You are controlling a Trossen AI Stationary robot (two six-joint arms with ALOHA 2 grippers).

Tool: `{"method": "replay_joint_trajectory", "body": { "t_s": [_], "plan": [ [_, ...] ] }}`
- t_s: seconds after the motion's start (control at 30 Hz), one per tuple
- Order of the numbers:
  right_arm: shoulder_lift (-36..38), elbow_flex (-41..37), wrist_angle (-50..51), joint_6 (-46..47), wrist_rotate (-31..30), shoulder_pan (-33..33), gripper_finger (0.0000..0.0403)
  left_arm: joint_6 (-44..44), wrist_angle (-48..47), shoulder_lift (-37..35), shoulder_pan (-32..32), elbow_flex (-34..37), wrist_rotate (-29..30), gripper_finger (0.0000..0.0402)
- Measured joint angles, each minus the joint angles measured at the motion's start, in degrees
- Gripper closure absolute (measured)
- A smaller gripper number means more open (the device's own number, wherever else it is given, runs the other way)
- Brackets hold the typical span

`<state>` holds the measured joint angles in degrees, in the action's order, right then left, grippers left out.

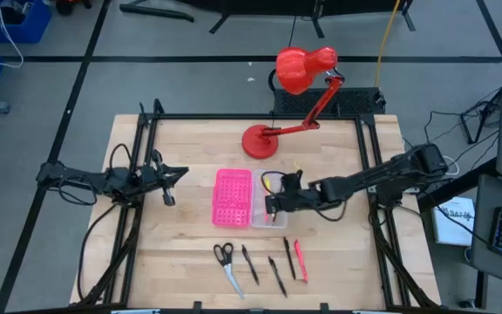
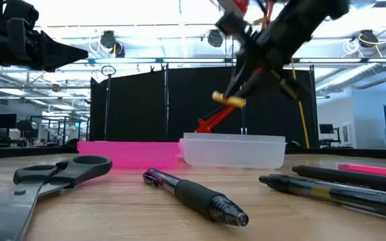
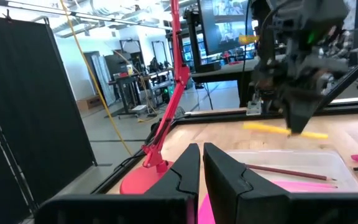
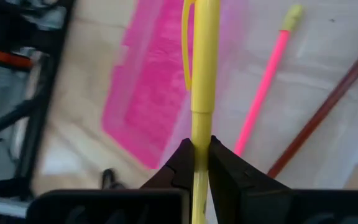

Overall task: Pick & place school supplies into a supply box
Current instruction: Put the yellow pen into the pink supply box

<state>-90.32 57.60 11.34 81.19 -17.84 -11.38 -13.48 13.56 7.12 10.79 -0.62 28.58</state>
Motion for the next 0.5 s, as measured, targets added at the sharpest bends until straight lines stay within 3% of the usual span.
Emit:
{"method": "replay_joint_trajectory", "body": {
  "t_s": [0.5],
  "plan": [
    [-10.27,0.02,-4.64,-2.51,11.97,8.32,0.0382,-1.00,-0.43,-0.01,0.00,0.00,0.02,0.0371]
  ]
}}
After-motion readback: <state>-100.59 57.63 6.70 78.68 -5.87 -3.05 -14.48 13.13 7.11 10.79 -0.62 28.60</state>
